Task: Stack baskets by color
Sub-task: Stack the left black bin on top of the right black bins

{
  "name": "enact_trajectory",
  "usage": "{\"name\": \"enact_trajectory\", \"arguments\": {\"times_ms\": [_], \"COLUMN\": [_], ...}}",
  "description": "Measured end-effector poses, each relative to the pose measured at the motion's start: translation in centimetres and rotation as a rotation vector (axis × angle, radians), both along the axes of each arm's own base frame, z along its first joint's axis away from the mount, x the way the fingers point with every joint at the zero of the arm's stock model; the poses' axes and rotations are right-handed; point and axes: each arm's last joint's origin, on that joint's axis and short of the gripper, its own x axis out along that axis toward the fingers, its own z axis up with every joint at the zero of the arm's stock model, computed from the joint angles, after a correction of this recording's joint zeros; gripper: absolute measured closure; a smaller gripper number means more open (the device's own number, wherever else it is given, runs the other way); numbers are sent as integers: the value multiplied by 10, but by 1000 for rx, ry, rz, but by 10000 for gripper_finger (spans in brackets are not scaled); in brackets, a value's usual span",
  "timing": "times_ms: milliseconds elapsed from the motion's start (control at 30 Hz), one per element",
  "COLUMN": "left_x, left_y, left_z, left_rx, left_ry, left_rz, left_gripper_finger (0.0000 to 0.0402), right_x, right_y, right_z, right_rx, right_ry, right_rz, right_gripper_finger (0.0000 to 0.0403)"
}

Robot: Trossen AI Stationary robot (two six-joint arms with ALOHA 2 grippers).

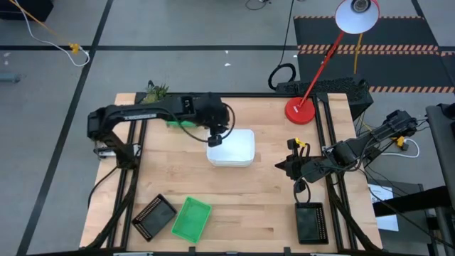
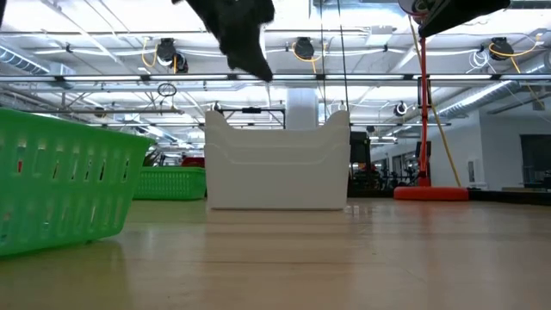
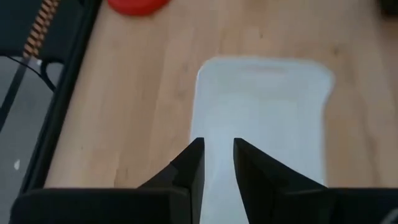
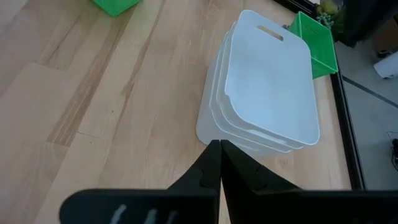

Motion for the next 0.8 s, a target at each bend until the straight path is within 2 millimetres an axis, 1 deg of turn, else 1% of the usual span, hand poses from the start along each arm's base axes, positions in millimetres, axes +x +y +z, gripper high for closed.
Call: {"name": "enact_trajectory", "arguments": {"times_ms": [67, 133, 333, 400, 500, 700, 800], "left_x": [-5, -7, -11, -15, -24, -49, -62], "left_y": [-15, -35, -103, -125, -154, -194, -215], "left_z": [10, 13, 8, 2, -13, -42, -45], "left_rx": [-4, 5, 27, 24, 12, -54, -102], "left_ry": [-18, -8, 58, 72, 104, 188, 199], "left_rz": [8, -8, -47, -53, -53, 43, 89], "left_gripper_finger": [314, 314, 314, 314, 314, 314, 314], "right_x": [0, 0, 0, 0, 0, 2, 3], "right_y": [0, 0, 0, 0, 0, 1, 2], "right_z": [0, 0, 0, 0, 0, 2, 3], "right_rx": [0, 0, 21, 25, 25, 39, 54], "right_ry": [0, 0, -5, -5, -6, -31, -52], "right_rz": [0, -1, -20, -23, -24, -25, -28], "right_gripper_finger": [403, 403, 403, 403, 403, 403, 403]}}
